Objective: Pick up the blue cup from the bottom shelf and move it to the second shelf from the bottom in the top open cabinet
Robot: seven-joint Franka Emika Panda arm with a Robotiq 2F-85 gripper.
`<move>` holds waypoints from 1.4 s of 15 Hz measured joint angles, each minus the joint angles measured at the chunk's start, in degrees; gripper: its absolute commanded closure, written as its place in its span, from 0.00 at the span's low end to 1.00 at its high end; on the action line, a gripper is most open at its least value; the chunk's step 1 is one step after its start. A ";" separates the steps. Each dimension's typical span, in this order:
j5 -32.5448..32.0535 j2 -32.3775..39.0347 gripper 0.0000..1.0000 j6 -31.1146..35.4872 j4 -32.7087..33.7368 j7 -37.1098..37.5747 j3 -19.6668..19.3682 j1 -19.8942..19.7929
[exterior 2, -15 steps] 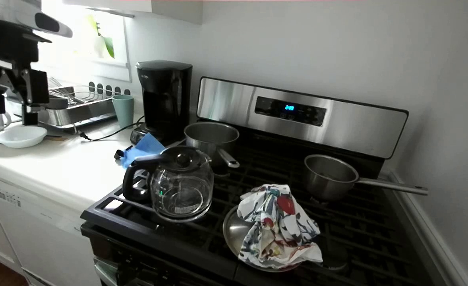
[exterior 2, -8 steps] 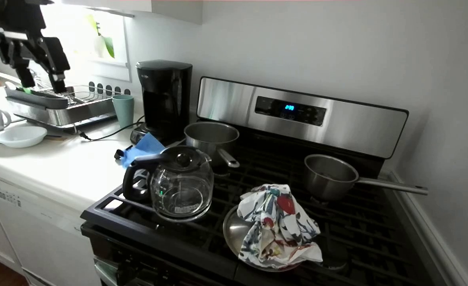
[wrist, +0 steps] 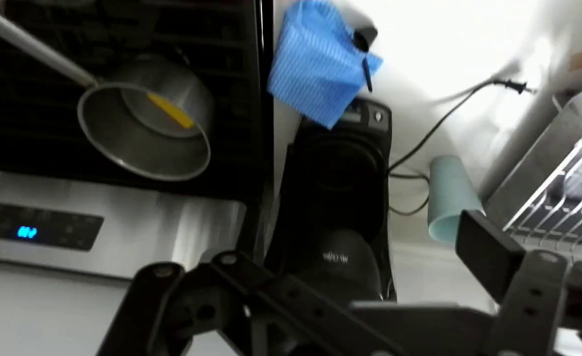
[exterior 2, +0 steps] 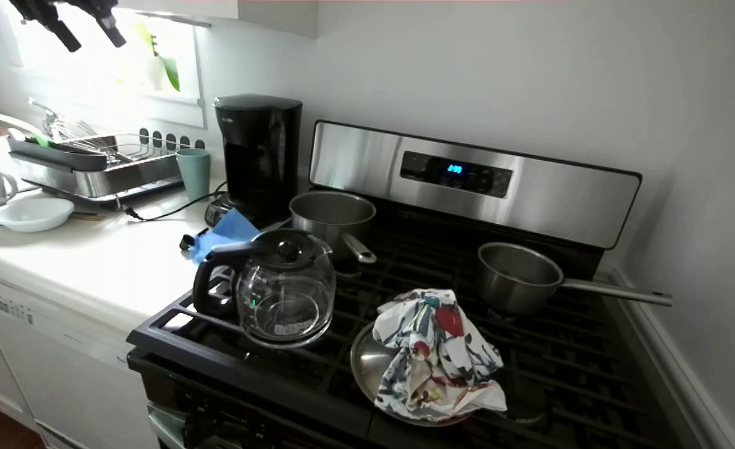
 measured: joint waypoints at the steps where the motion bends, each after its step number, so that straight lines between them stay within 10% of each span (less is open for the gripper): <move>1: 0.00 0.03 0.00 3.35 0.35 0.55 0.67 0.27; 5: -0.03 0.82 0.00 15.00 1.89 1.59 2.38 0.53; 14: 0.09 2.14 0.00 16.98 2.88 1.56 2.57 0.88; 21: 1.49 9.76 0.00 33.78 6.27 -0.43 2.50 9.59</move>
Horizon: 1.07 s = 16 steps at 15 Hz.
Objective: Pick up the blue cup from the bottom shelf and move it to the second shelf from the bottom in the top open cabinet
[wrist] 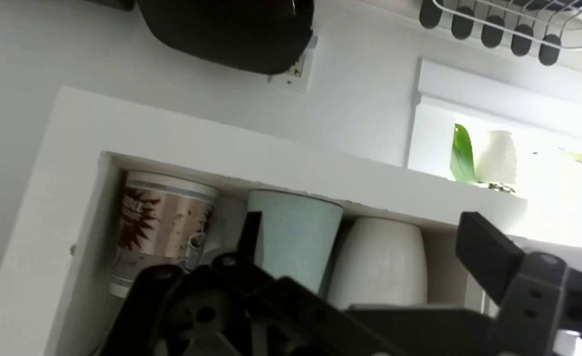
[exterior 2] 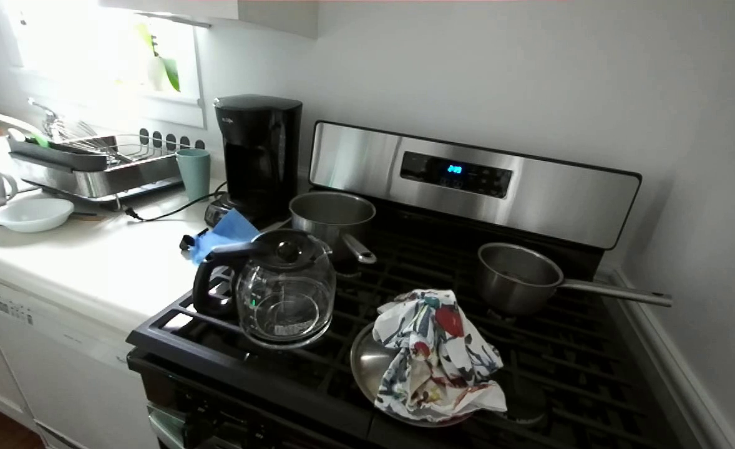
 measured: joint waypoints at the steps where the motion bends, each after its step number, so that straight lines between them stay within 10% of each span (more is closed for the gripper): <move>1: 0.17 1.58 0.00 2.09 0.99 -0.31 -0.18 0.77; 16: 1.62 18.84 0.00 19.70 14.13 -1.11 -5.53 4.83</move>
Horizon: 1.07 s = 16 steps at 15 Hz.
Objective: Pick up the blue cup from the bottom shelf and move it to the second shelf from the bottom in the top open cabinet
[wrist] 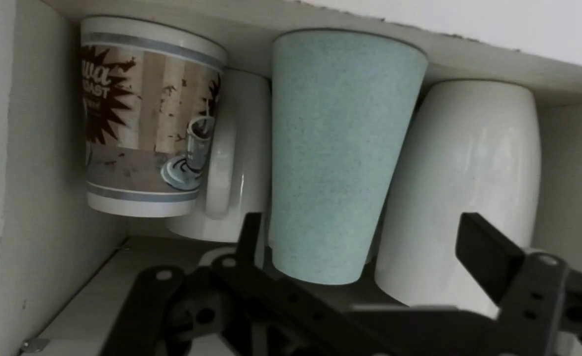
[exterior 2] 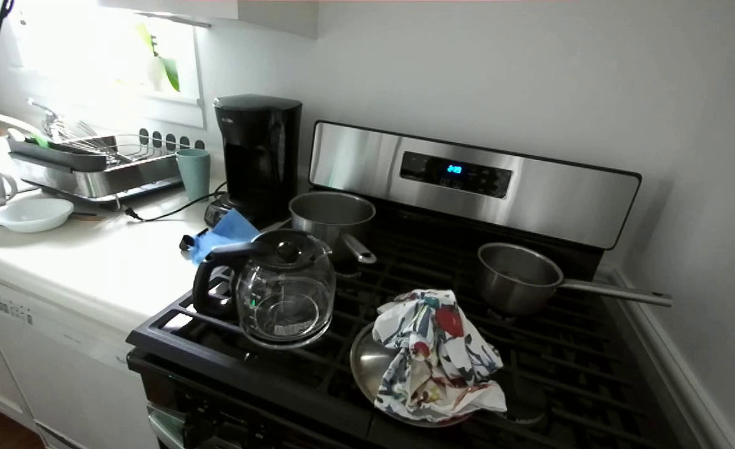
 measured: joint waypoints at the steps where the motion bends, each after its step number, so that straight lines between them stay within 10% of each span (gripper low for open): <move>1: 0.22 0.86 0.00 0.36 0.80 0.01 -0.24 0.22; 16: 3.87 8.43 0.00 1.49 8.24 0.28 -1.40 1.94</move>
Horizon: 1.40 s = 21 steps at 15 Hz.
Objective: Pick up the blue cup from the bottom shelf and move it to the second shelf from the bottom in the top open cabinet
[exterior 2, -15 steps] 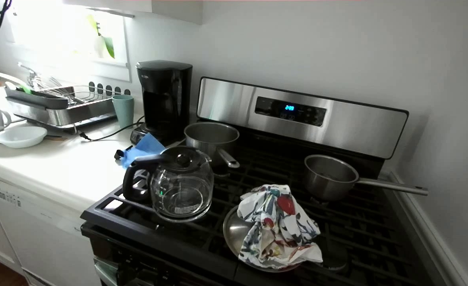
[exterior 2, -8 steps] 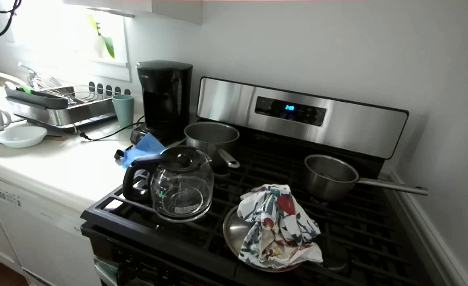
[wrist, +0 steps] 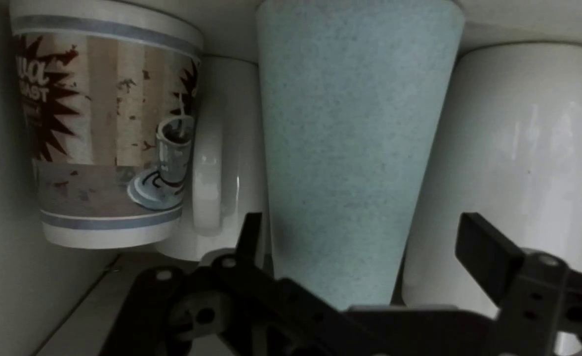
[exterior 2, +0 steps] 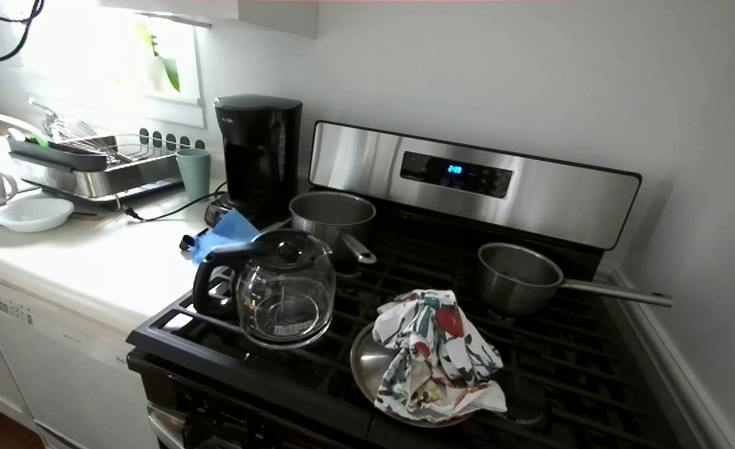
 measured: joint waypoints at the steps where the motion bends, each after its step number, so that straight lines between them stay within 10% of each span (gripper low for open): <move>1: 0.06 0.27 0.00 0.00 0.19 0.00 -0.01 0.00; 15: 1.28 3.84 0.00 1.97 2.91 0.00 -0.23 0.56; 16: 1.33 3.90 0.20 2.03 2.91 0.00 -0.30 0.56; 21: 1.75 4.32 0.49 2.28 2.99 -0.01 -0.33 0.63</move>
